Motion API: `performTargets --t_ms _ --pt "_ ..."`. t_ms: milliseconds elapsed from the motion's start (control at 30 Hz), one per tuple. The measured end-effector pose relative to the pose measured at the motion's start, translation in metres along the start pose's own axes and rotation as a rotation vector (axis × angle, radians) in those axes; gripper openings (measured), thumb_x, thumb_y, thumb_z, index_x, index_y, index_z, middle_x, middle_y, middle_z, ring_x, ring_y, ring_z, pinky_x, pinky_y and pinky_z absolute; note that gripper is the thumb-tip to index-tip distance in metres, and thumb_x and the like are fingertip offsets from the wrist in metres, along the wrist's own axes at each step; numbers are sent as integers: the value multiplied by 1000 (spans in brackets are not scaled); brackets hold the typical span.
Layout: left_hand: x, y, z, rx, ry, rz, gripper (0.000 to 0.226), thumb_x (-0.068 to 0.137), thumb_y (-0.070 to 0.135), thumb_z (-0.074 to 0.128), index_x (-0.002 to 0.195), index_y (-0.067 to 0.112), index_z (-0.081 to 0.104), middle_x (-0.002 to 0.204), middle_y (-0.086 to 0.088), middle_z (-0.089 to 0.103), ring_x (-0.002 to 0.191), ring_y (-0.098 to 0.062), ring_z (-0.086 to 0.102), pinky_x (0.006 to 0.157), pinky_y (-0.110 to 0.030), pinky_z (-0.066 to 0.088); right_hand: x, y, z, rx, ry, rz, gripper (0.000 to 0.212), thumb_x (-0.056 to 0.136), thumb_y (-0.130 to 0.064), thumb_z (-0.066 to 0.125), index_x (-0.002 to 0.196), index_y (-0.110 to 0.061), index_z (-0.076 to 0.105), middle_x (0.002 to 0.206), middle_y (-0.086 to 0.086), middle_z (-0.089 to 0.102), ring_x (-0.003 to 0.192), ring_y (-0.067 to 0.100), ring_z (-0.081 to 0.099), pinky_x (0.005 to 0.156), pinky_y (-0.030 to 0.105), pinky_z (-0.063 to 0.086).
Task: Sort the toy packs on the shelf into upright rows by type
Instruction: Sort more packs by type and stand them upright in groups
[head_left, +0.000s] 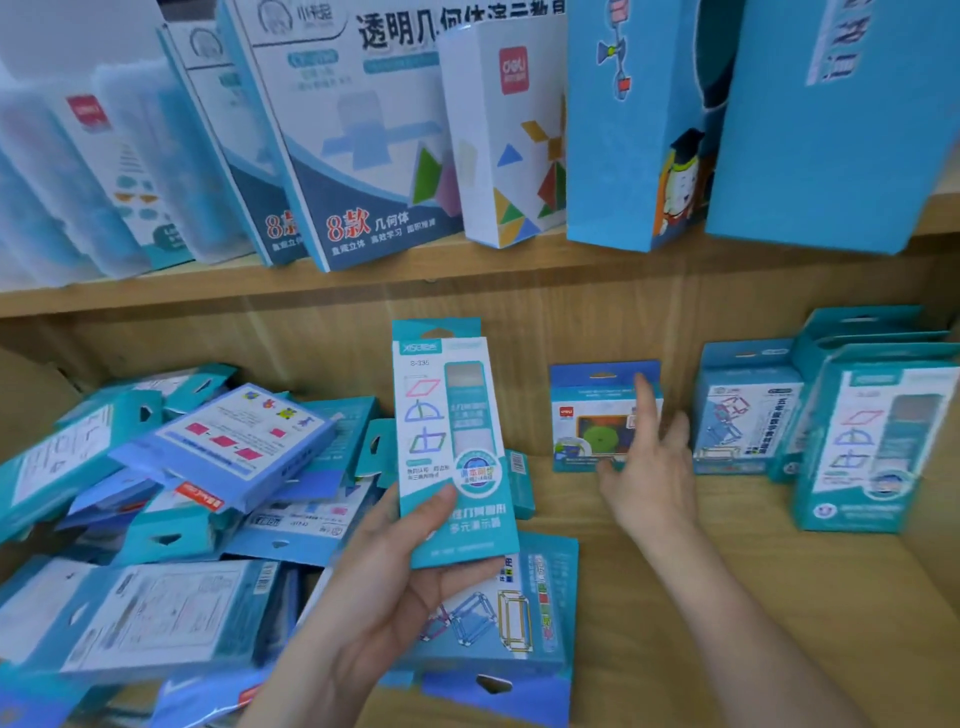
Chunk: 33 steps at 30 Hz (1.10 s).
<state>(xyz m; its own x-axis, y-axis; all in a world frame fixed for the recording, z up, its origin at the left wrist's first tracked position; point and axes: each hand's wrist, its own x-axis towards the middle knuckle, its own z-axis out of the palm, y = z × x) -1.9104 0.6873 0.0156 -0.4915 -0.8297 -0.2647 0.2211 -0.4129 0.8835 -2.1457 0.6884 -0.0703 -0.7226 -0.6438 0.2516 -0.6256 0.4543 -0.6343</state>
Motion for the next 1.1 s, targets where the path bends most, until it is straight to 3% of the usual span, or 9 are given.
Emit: performTargets --t_ms 167,267,333,433,500,600,733,867,1100 --pt "-1 -9 14 56 0 18 37 77 24 62 112 12 62 98 -17 72 70 -25 71 45 -31 57 -28 -7 -44 361 -22 47 67 84 -24 66 142 -29 31 129 1 52 124 27 47 103 40 39" --pt "-3 -18 26 171 10 67 37 77 33 60 111 19 63 94 -12 74 71 -25 71 46 -32 56 -60 -24 -80 947 -434 277 31 88 -26 63 119 -24 60 98 -3 72 103 21 65 92 40 49" --pt "-6 -24 35 246 5 78 38 76 40 57 109 23 63 91 -9 74 73 -26 71 46 -32 55 -79 -30 -90 1089 -604 232 26 87 -24 61 112 -22 64 93 1 75 93 20 70 84 41 56" --pt "-8 -33 43 404 -2 116 37 83 47 51 110 25 61 93 -1 74 82 -22 70 60 -40 58 -94 -28 -87 1070 -516 108 26 88 -13 59 114 -17 62 98 2 75 91 18 71 72 29 58" --pt "-9 -36 47 497 -20 167 32 88 47 49 106 25 64 96 7 73 88 -12 69 78 -33 57 -99 -21 -85 1069 -443 80 29 88 -12 58 117 -14 61 103 5 73 96 22 70 77 31 57" --pt "-8 -35 53 553 -108 257 14 90 29 55 91 19 65 85 7 74 83 -10 70 72 -24 55 -105 -8 -92 1041 -406 48 26 91 -13 58 117 -14 61 106 6 72 99 24 69 81 35 57" --pt "-4 -39 64 505 -195 273 11 86 11 62 96 12 61 77 -8 74 69 -15 69 57 -21 53 -117 12 -105 886 -357 17 27 95 -11 51 117 -25 60 107 -2 72 98 20 68 81 35 56" --pt "-2 -59 81 666 -292 273 12 90 25 58 98 18 54 61 -5 68 46 -14 54 46 -28 47 -129 35 -119 734 -188 29 26 96 -23 51 119 -32 58 107 -10 71 95 11 68 80 36 56" --pt "17 -108 126 1047 -315 454 25 89 57 41 95 32 36 82 10 72 76 -20 67 68 -41 53 -139 91 -143 430 -131 122 55 94 -20 52 129 -60 37 122 -25 59 114 4 55 92 37 51"
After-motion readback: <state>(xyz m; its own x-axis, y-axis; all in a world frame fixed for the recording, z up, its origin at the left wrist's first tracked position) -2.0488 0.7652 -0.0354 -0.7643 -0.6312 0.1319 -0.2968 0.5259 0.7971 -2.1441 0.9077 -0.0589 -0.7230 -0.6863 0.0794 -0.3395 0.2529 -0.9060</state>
